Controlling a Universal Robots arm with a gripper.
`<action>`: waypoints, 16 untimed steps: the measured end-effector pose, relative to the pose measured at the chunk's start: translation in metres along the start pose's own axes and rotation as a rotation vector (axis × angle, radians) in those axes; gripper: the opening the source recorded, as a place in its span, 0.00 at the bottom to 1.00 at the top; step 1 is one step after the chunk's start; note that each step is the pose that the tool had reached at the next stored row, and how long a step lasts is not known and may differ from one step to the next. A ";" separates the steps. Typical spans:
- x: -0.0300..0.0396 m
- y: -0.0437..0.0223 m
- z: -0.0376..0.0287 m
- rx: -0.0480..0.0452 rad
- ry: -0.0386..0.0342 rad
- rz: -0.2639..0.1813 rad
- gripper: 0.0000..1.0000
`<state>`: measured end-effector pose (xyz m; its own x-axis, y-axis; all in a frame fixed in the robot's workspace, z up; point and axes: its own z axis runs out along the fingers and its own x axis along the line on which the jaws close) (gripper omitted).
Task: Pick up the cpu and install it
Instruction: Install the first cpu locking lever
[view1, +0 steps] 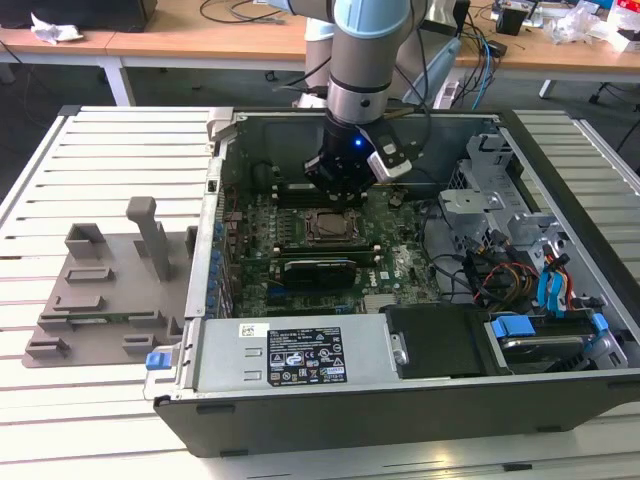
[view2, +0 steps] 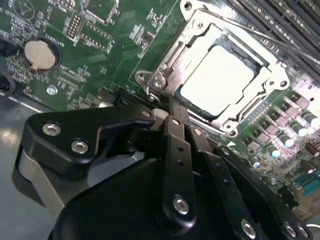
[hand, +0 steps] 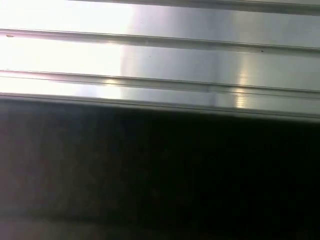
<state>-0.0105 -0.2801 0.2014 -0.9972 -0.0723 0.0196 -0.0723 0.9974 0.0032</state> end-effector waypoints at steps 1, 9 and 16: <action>-0.0001 0.0000 0.0000 -0.0006 -0.0001 0.000 0.11; -0.0003 0.0011 -0.0017 -0.0039 -0.0008 -0.001 0.11; -0.0003 0.0010 -0.0018 -0.0029 0.0000 -0.001 0.11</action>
<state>-0.0102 -0.2791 0.2032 -0.9971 -0.0737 0.0196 -0.0736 0.9973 0.0062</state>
